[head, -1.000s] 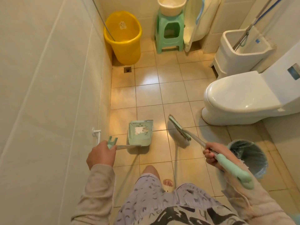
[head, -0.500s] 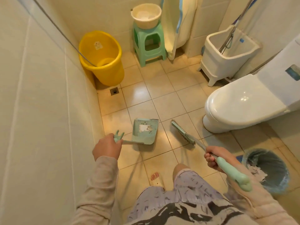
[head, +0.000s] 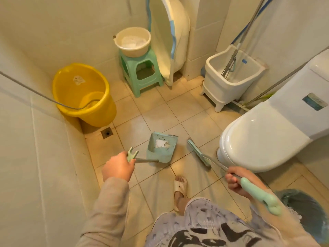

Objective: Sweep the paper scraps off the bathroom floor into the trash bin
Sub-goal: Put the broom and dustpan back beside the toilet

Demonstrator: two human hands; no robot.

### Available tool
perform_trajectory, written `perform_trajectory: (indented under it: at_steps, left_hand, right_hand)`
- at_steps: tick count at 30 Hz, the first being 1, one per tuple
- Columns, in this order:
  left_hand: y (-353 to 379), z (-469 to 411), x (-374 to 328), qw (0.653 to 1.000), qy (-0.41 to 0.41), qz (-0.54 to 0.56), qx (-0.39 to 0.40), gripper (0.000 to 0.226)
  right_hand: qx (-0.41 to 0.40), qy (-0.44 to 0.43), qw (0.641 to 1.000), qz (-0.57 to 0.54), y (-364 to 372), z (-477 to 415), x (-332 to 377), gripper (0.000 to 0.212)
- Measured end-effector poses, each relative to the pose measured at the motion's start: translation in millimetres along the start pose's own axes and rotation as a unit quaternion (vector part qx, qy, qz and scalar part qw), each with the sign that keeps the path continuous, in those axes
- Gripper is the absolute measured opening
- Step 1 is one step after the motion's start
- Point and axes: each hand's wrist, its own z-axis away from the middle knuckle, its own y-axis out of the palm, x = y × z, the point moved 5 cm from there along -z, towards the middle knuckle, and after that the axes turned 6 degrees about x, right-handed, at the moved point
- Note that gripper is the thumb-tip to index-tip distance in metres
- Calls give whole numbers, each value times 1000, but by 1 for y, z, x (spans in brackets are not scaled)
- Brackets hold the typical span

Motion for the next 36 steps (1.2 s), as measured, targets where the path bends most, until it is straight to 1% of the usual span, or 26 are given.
perform_trajectory:
  at_steps: [3, 6, 8, 11, 14, 15, 17, 20, 22, 25, 29, 30, 31, 32, 33, 34, 35, 36]
  left_hand:
    - [-22, -49, -32, 1000, 25, -12, 4, 29]
    - [-41, -93, -61, 997, 65, -26, -11, 28]
    - [-54, -120, -80, 995, 84, -41, -18, 27]
    - [-72, -168, -109, 990, 118, -71, -26, 26]
    - [-93, -222, -143, 982, 160, -96, -15, 23]
    - [-100, -238, -153, 979, 177, -103, -12, 23]
    - [-114, -276, -180, 962, 236, -136, -2, 22]
    - [-138, -318, -229, 919, 335, -207, 18, 23]
    - [-151, -338, -264, 883, 397, -248, 34, 23]
    - [-161, -356, -315, 824, 472, -310, 37, 24]
    - [-164, -371, -380, 751, 556, -354, 51, 24]
    - [-164, -372, -394, 736, 570, -363, 51, 24]
    - [-163, -372, -411, 719, 586, -370, 46, 24]
    - [-162, -372, -427, 702, 603, -376, 42, 24]
    - [-160, -370, -444, 685, 619, -382, 40, 24]
    - [-156, -369, -459, 667, 633, -390, 40, 24]
    - [-152, -367, -471, 649, 647, -398, 41, 25]
    - [-148, -364, -486, 627, 664, -405, 40, 25]
  right_hand:
    - [-2, -10, 999, -44, 17, -19, 54, 31]
    - [7, -8, 997, -82, 33, -32, 102, 28]
    - [11, -21, 994, -109, 40, -40, 126, 26]
    - [14, -38, 986, -163, 50, -53, 152, 27]
    - [16, -38, 977, -209, 67, -71, 173, 29]
    - [16, -39, 973, -225, 74, -75, 178, 30]
    - [18, -51, 962, -269, 87, -89, 192, 31]
    - [13, -72, 940, -334, 109, -104, 212, 32]
    - [3, -87, 924, -371, 122, -110, 226, 34]
    - [-4, -107, 900, -423, 138, -114, 243, 35]
    - [1, -146, 837, -528, 144, -116, 265, 27]
    - [9, -151, 827, -542, 147, -116, 269, 26]
    - [17, -159, 820, -549, 149, -118, 275, 27]
    - [28, -167, 817, -552, 148, -120, 281, 34]
    - [56, -171, 814, -553, 148, -122, 287, 41]
    - [89, -167, 814, -550, 147, -124, 293, 43]
    - [113, -155, 819, -540, 149, -125, 298, 39]
    - [122, -148, 823, -535, 146, -128, 304, 37]
